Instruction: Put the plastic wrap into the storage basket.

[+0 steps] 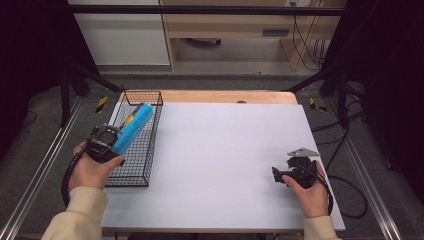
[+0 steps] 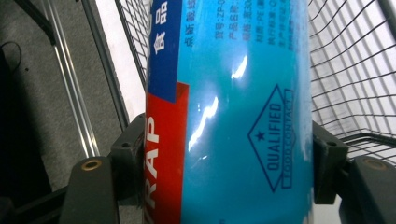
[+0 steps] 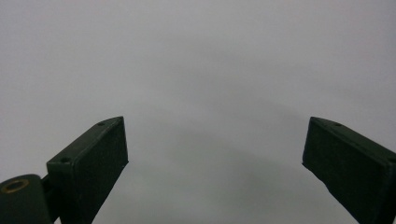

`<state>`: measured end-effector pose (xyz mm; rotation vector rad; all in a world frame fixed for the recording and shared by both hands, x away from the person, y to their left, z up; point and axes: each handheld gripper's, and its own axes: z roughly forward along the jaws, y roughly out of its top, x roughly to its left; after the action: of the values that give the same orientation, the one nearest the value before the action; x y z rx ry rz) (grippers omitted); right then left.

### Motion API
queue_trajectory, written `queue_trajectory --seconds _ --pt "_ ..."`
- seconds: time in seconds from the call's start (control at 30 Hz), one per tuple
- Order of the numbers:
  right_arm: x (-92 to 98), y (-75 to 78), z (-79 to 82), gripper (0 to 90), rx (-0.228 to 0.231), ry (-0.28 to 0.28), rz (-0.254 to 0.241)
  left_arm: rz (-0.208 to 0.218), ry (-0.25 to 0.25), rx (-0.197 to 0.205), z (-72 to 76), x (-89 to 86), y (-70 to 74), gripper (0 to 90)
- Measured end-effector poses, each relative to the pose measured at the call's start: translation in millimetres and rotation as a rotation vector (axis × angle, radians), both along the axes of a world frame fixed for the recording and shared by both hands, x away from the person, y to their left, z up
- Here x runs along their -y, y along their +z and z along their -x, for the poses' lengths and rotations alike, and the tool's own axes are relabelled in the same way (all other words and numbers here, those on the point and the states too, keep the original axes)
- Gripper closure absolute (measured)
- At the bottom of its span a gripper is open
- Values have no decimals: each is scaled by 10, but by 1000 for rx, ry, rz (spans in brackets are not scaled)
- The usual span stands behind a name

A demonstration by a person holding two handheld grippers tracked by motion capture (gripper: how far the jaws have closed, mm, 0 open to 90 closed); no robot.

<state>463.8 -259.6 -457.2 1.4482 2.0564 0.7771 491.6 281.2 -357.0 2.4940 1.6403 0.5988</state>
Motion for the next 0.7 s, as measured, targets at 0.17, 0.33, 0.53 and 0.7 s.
queue_trajectory --seconds 0.17,0.33,0.53,0.7 --pt "-18 0 0 70 -1 7 -2 -20 -2 -23 -27 39 -22 318" --pt "-25 -5 -1 71 -7 11 0 -32 4 -35 -63 60 -22 318" --pt "-40 -13 -4 74 -12 22 1 -63 13 -56 -105 87 -60 317" --pt "-56 -17 -4 74 -18 23 3 -99 9 -75 -123 157 -106 317"
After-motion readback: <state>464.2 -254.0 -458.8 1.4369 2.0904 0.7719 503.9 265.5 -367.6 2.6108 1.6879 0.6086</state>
